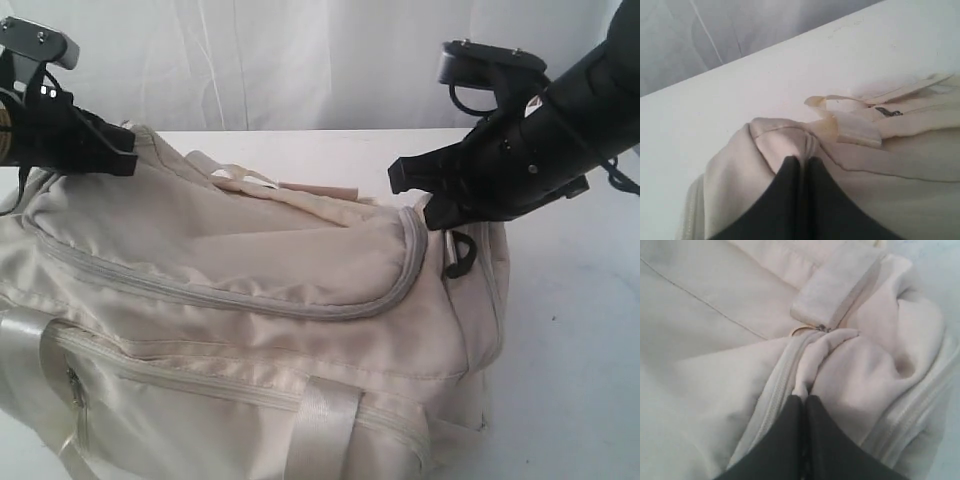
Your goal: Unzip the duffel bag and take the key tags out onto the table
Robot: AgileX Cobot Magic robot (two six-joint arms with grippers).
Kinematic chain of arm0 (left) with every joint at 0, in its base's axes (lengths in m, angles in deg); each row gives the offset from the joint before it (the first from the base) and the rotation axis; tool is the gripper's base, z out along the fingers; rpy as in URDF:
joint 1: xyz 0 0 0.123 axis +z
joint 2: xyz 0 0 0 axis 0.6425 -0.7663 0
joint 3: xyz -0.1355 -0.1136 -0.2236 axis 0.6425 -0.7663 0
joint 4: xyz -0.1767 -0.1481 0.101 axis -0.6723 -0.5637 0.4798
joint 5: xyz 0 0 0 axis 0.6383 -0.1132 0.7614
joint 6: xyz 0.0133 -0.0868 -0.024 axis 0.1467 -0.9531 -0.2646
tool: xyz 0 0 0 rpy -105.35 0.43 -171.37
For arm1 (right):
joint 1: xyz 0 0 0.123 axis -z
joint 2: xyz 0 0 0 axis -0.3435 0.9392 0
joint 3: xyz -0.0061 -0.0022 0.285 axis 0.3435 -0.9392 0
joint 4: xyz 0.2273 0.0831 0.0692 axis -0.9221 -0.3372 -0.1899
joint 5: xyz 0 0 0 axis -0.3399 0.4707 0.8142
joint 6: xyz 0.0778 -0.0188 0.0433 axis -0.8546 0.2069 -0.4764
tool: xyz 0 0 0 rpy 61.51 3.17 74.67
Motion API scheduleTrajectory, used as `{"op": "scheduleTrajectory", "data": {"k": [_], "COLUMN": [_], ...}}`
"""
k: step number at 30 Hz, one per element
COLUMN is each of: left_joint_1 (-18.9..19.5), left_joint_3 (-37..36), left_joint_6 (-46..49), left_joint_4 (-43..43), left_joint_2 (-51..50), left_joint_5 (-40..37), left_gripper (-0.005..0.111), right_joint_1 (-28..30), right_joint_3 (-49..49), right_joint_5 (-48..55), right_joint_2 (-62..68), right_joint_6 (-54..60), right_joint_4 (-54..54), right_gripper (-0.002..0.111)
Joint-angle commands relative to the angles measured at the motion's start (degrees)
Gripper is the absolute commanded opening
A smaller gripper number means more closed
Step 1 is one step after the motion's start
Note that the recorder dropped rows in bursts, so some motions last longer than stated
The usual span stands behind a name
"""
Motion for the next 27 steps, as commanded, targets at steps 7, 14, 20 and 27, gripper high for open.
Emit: {"op": "scheduleTrajectory", "data": {"k": [7,14,20,27], "left_joint_1": [13.2,18.1,18.1,18.1], "left_joint_3": [0.4,-2.9,-5.9,-9.7], "left_joint_6": [-14.9,-20.6,-20.7,-17.5], "left_joint_4": [0.4,0.4,0.4,0.4], "left_joint_2": [9.1,11.6,11.6,11.6], "left_joint_5": [7.6,24.2,24.6,26.6], "left_gripper": [0.001,0.001,0.001,0.001], "right_joint_1": [8.1,11.1,11.1,11.1], "right_joint_3": [0.0,0.0,0.1,0.1], "right_joint_5": [-4.6,-5.4,-7.2,-12.8], "right_joint_2": [-5.4,-5.2,-5.4,-3.4], "right_joint_6": [0.5,1.5,10.3,17.4], "right_joint_4": [5.5,5.1,-9.6,-16.6], "right_gripper": [0.0,0.0,0.0,0.032]}}
